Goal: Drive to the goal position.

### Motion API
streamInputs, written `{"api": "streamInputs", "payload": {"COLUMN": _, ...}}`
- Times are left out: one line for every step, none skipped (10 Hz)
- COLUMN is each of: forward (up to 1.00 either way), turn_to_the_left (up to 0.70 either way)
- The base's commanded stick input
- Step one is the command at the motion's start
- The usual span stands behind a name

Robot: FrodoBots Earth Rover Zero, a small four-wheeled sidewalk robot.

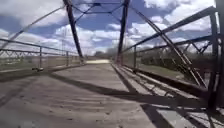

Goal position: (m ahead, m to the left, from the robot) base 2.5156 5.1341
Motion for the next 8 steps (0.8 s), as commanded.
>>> {"api": "streamInputs", "payload": {"forward": 1.0, "turn_to_the_left": 0.0}}
{"api": "streamInputs", "payload": {"forward": 1.0, "turn_to_the_left": 0.0}}
{"api": "streamInputs", "payload": {"forward": 1.0, "turn_to_the_left": 0.0}}
{"api": "streamInputs", "payload": {"forward": 1.0, "turn_to_the_left": 0.0}}
{"api": "streamInputs", "payload": {"forward": 1.0, "turn_to_the_left": 0.0}}
{"api": "streamInputs", "payload": {"forward": 1.0, "turn_to_the_left": 0.0}}
{"api": "streamInputs", "payload": {"forward": 1.0, "turn_to_the_left": 0.0}}
{"api": "streamInputs", "payload": {"forward": 1.0, "turn_to_the_left": 0.0}}
